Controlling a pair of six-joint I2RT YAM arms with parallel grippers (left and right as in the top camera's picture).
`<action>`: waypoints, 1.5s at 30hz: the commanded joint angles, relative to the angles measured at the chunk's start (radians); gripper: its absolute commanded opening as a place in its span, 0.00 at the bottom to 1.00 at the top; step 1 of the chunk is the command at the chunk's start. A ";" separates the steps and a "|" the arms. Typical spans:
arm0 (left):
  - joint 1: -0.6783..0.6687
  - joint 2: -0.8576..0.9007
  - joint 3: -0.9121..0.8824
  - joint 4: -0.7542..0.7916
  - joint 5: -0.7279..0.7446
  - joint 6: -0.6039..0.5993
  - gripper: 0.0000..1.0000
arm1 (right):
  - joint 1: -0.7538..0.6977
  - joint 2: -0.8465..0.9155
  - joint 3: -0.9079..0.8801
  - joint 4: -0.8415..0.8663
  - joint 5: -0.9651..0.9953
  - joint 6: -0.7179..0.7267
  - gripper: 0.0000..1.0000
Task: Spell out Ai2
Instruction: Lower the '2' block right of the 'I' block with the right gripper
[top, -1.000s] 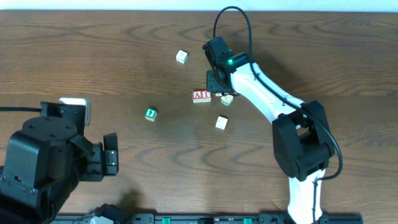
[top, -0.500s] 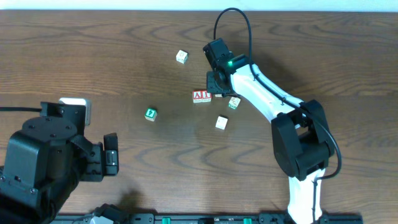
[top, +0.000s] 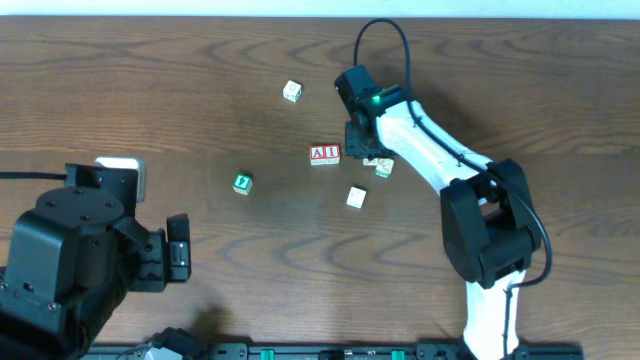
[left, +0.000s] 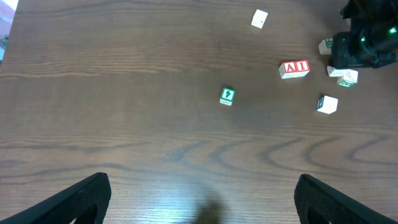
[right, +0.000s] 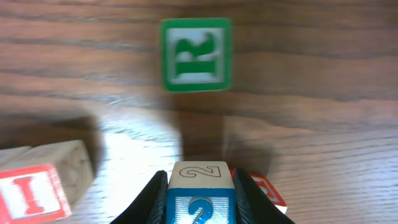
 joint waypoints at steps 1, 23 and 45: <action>0.001 -0.001 0.008 -0.066 0.000 0.006 0.96 | -0.019 -0.006 -0.019 -0.008 0.027 0.025 0.02; 0.002 -0.001 0.008 -0.058 -0.005 0.023 0.95 | 0.006 -0.373 -0.406 0.316 -0.018 0.042 0.11; 0.002 -0.001 0.008 -0.020 -0.001 0.022 0.96 | 0.015 -0.327 -0.401 0.439 -0.030 -0.020 0.19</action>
